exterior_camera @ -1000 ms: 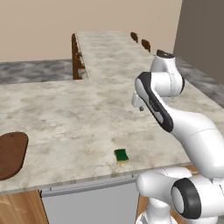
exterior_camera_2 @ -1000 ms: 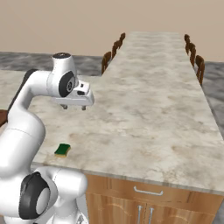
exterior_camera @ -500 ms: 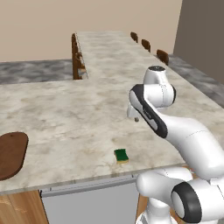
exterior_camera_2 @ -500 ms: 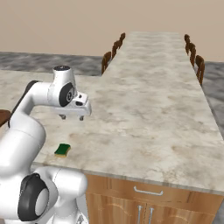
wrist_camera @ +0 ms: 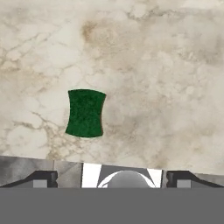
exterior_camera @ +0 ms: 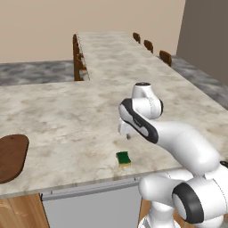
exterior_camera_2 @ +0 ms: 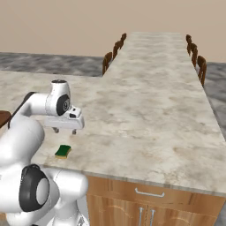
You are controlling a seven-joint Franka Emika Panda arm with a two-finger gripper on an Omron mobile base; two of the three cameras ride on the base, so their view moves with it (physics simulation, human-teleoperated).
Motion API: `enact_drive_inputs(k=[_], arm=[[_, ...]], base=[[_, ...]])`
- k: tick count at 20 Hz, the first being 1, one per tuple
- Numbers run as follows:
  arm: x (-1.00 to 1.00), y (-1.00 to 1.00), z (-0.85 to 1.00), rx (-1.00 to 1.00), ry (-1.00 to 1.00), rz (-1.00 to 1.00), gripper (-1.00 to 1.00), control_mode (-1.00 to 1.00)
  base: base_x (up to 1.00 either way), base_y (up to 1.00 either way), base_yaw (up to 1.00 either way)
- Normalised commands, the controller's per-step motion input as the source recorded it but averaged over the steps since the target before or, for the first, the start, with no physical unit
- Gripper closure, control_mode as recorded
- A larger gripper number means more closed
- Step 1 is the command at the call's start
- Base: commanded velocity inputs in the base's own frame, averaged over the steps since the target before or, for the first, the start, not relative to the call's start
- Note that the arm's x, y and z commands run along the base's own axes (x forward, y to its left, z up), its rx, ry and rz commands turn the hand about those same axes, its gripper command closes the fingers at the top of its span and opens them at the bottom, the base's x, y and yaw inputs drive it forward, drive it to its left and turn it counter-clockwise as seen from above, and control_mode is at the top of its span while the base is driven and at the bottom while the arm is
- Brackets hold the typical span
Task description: Pick up the sponge from the counter and clean the cutting board by briefly scrubbing or pressing down on the cutting board. Once finished, release the sponge.
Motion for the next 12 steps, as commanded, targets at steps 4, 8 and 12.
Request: enact_drive_inputs(k=[4, 8, 12], arm=[[-0.04, 0.34, -0.40, 0.00, 0.09, 0.00, -1.00, -1.00], [-0.01, 0.21, -0.35, 0.00, 0.08, 0.00, -1.00, -1.00], [-0.02, 0.17, -0.36, 0.00, 0.08, 0.00, -1.00, -1.00]], base=[[0.00, 0.00, 0.00], [0.00, 0.00, 0.00], [0.00, 0.00, 0.00]])
